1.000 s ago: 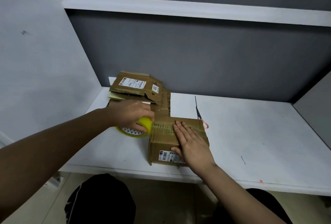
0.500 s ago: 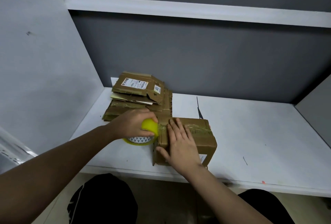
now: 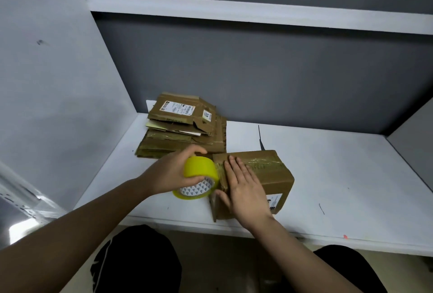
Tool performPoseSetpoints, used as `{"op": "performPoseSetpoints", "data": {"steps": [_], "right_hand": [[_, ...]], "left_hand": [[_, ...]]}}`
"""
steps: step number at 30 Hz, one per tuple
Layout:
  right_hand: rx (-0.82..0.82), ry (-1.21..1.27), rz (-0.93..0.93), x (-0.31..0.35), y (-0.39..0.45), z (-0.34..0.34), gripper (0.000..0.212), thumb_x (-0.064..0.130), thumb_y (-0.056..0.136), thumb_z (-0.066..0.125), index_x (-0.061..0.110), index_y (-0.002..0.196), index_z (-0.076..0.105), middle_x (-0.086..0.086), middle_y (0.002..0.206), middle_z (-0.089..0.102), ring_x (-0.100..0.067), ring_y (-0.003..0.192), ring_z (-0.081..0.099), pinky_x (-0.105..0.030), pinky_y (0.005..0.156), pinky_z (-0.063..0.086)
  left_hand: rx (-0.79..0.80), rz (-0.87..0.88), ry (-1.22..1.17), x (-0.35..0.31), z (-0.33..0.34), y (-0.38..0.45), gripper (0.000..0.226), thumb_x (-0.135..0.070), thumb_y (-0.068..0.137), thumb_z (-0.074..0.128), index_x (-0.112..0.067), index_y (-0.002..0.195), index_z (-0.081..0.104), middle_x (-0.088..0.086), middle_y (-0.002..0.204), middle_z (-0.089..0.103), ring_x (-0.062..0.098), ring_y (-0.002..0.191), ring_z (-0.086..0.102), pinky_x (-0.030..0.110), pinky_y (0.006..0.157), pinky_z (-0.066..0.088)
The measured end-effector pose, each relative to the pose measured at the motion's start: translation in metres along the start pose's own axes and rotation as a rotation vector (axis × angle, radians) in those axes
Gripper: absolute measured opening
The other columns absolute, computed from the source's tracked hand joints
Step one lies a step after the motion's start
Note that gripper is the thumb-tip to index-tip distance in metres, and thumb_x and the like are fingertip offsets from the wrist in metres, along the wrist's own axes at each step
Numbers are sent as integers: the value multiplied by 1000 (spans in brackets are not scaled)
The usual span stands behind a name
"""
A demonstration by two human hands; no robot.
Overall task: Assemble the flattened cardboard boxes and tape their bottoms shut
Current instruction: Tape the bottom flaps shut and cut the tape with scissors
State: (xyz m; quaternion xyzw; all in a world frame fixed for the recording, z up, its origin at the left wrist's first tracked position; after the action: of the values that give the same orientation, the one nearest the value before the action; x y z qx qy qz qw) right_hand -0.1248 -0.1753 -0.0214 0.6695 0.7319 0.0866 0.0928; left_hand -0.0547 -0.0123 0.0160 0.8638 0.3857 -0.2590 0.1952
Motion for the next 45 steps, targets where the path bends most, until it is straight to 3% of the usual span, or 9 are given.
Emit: {"op": "performPoseSetpoints", "data": {"steps": [6,11,15,21,26,31,35,41,45], "right_hand": [[-30,-35,-23,-11,-6,0,72,58,89,30,9,137,50,-13,140,52,-26,129,50,-41,104,37],[-28,-30,-31,-4,-7,0,70,58,89,27,12,135,53,-15,140,51,-29,128,51,-45,102,41],[-45,-32,-30,12,-1,-1,70,57,88,27,11,133,55,-16,138,53,-30,127,52,-45,102,42],[-44,-13,-18,11,1,3,69,56,90,26,12,133,55,-16,138,53,-31,126,52,-45,101,43],[-54,-16,-45,0,-1,1,67,54,91,27,10,133,55,-16,138,53,-31,126,52,-46,101,43],[-63,-2,-51,1,-1,0,65,52,91,29,10,132,56,-14,138,54,-29,127,53,-44,102,42],[-61,1,-66,2,-1,-1,65,52,91,30,11,133,55,-14,138,53,-29,128,52,-44,102,42],[-55,0,-46,-8,-2,-3,65,53,93,27,12,135,53,-12,140,52,-28,129,50,-41,104,37],[-37,1,-53,-10,2,-7,65,55,93,26,14,136,52,-11,140,52,-26,129,51,-38,104,32]], "left_hand": [[-114,-47,-129,-4,17,-15,46,-38,82,70,-47,119,44,-22,119,49,5,106,53,22,78,55],[-78,13,-124,-12,8,-9,44,-37,82,70,-43,120,49,-17,121,53,3,107,54,24,81,54],[-44,21,-124,-13,-6,-9,41,-56,73,63,-49,111,50,-29,112,53,-7,103,54,16,75,53],[-83,-21,-140,-10,-3,-11,39,-31,82,72,-39,114,52,-14,113,56,-1,96,56,23,73,56],[-67,26,-10,-16,3,-3,42,-43,81,65,-32,120,53,-12,117,55,11,103,54,31,80,52],[34,109,218,-24,-1,5,44,-40,83,68,-30,123,54,-14,104,49,4,94,47,21,71,45],[54,161,382,-35,-3,8,43,-41,85,64,-25,123,55,-5,107,54,12,95,52,22,68,41],[171,261,724,-33,2,0,42,-43,82,61,-22,119,58,6,106,62,26,96,60,33,70,53],[153,193,657,-20,6,-8,44,-47,80,61,-22,116,61,6,102,65,25,92,62,32,68,54]]}}
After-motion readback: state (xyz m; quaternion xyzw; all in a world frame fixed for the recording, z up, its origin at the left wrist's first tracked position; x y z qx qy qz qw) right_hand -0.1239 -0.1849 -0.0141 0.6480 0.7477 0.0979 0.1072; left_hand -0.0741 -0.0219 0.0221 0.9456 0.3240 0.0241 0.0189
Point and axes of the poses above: each hand's wrist, its own y-axis towards the middle knuckle, its own z-axis out of the palm, x = y × z, the point moved 6 cm from there along y, towards the middle knuckle
